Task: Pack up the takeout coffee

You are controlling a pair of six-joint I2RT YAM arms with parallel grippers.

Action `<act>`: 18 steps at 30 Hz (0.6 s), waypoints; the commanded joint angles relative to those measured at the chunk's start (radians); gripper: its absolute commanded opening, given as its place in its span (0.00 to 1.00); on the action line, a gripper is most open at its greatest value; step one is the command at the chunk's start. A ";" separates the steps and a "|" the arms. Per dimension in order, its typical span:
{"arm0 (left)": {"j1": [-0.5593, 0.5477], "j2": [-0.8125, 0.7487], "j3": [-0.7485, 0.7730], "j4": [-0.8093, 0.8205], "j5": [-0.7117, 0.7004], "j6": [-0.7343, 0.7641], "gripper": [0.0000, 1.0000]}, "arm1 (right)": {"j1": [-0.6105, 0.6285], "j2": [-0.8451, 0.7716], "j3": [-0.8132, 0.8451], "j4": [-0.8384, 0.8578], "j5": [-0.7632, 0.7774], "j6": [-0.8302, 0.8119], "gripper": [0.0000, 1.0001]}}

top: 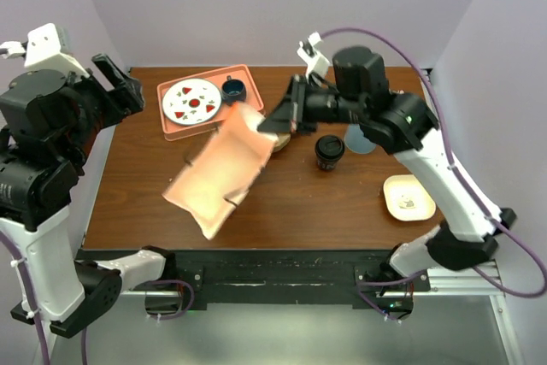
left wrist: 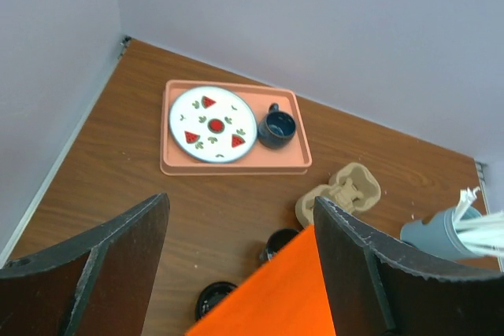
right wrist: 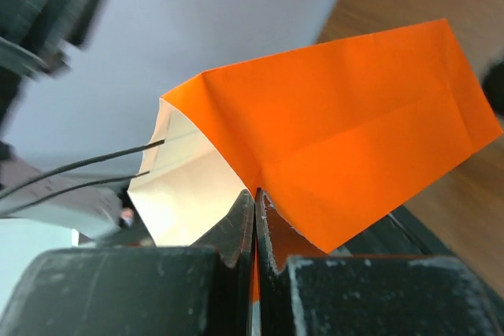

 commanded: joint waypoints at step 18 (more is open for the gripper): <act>0.002 -0.032 -0.473 0.061 0.379 -0.053 0.70 | -0.065 -0.176 -0.516 -0.236 0.374 -0.371 0.07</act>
